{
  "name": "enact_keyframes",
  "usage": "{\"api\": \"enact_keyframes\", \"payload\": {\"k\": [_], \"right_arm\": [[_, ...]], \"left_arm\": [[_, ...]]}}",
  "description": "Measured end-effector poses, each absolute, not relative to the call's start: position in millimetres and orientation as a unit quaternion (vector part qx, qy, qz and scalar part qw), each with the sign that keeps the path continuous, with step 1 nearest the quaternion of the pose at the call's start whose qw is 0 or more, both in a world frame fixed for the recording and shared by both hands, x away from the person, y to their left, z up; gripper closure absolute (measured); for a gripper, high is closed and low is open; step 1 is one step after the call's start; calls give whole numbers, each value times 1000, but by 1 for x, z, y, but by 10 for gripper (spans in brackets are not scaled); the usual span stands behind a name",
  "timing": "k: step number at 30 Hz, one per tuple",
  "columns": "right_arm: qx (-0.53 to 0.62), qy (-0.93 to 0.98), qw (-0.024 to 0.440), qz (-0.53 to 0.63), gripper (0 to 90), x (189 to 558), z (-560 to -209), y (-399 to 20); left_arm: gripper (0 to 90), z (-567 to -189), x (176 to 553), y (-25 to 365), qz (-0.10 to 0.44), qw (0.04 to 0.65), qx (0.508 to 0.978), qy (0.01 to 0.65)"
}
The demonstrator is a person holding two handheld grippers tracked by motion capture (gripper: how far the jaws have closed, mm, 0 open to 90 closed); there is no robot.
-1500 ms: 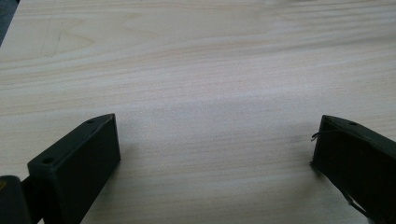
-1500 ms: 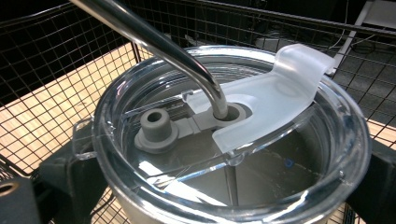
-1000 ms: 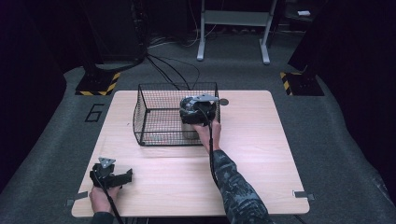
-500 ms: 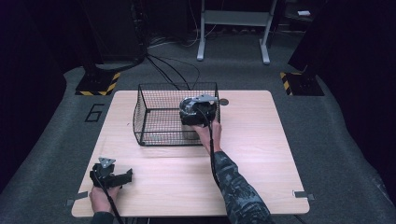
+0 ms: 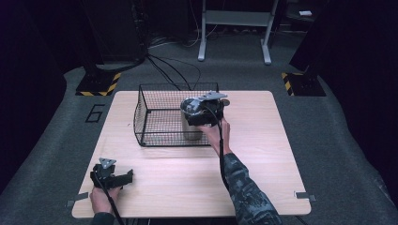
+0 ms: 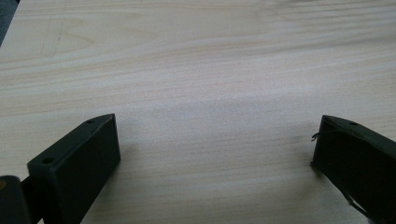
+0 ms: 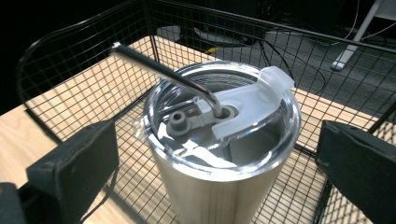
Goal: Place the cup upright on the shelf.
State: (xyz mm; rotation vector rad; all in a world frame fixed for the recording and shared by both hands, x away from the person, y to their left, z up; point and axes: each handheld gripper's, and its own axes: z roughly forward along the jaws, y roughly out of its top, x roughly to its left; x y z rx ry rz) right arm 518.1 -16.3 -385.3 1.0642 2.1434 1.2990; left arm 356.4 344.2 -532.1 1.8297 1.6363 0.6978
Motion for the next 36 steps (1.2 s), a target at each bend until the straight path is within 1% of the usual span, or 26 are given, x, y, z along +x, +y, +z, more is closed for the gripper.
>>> {"api": "enact_keyframes", "payload": {"k": [8, 11, 19, 24, 27, 36], "right_arm": [[371, 774, 198, 474, 0, 495, -369, -30], [364, 775, 204, 474, 0, 483, -363, -35], [346, 787, 206, 468, 0, 451, -366, -59], [349, 788, 207, 463, 0, 429, -382, -79], [357, 790, 206, 455, 0, 417, -398, -92], [397, 794, 185, 421, 0, 389, -462, -128]], "left_arm": [[4, -532, 357, 344, 264, 291, 686, 612], [4, -532, 357, 344, 264, 291, 686, 612], [4, -532, 357, 344, 263, 291, 686, 612], [4, -532, 357, 344, 264, 291, 686, 612], [4, -532, 357, 344, 264, 292, 686, 612], [4, -532, 357, 345, 264, 291, 687, 611]]}}
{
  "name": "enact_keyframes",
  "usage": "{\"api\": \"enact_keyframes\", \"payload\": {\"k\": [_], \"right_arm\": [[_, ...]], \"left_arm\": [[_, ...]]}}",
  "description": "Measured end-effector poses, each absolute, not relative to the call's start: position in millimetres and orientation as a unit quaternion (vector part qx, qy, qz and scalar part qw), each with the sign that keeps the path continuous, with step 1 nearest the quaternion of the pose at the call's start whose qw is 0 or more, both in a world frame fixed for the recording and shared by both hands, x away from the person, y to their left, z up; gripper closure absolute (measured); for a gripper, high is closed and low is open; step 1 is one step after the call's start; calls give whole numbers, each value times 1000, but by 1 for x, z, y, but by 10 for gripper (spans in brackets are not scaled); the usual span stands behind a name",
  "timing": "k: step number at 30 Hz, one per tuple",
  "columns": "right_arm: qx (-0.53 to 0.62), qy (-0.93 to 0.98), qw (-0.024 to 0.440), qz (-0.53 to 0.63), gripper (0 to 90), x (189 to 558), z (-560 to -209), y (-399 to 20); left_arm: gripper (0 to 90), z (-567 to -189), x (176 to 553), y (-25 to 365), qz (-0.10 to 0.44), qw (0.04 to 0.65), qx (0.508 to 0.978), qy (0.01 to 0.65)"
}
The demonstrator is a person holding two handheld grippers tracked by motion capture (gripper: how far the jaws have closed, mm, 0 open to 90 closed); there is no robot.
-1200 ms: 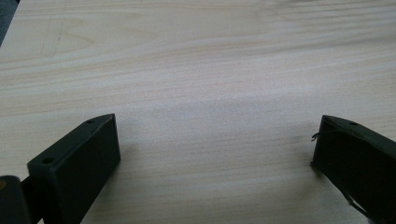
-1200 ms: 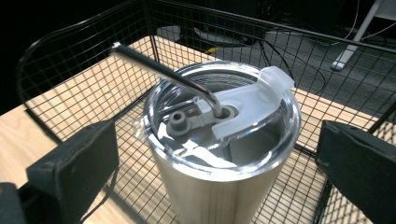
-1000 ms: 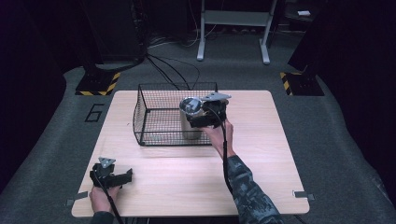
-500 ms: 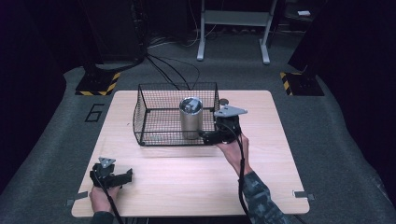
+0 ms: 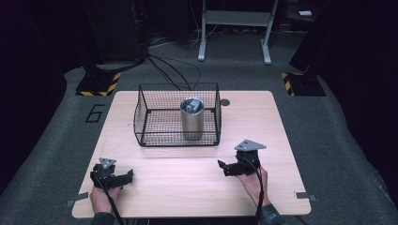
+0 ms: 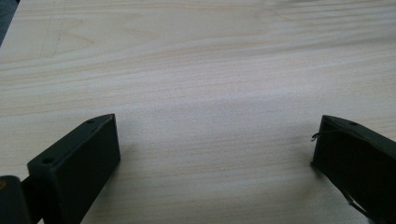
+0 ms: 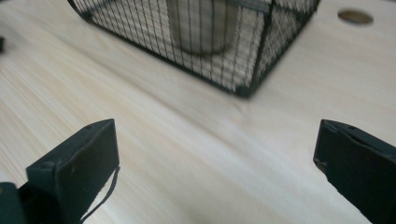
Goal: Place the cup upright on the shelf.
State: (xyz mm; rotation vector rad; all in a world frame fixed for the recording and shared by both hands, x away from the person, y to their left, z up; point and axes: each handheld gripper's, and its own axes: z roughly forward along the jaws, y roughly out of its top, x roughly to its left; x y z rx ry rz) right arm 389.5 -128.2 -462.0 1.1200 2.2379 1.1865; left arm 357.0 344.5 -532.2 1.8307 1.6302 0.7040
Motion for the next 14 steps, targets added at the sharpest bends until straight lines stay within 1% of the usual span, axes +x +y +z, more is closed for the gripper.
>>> {"api": "enact_keyframes", "payload": {"k": [3, 6, 11, 14], "right_arm": [[417, 793, 179, 407, 0, 382, -484, -140], [429, 790, 177, 400, 0, 378, -499, -149], [448, 785, 177, 390, 0, 374, -512, -162], [454, 786, 191, 374, 0, 372, -518, -165]], "left_arm": [[4, -532, 357, 344, 264, 291, 687, 612], [4, -532, 357, 345, 264, 291, 687, 611], [4, -532, 357, 344, 264, 291, 687, 612], [4, -532, 357, 344, 264, 291, 686, 612]]}}
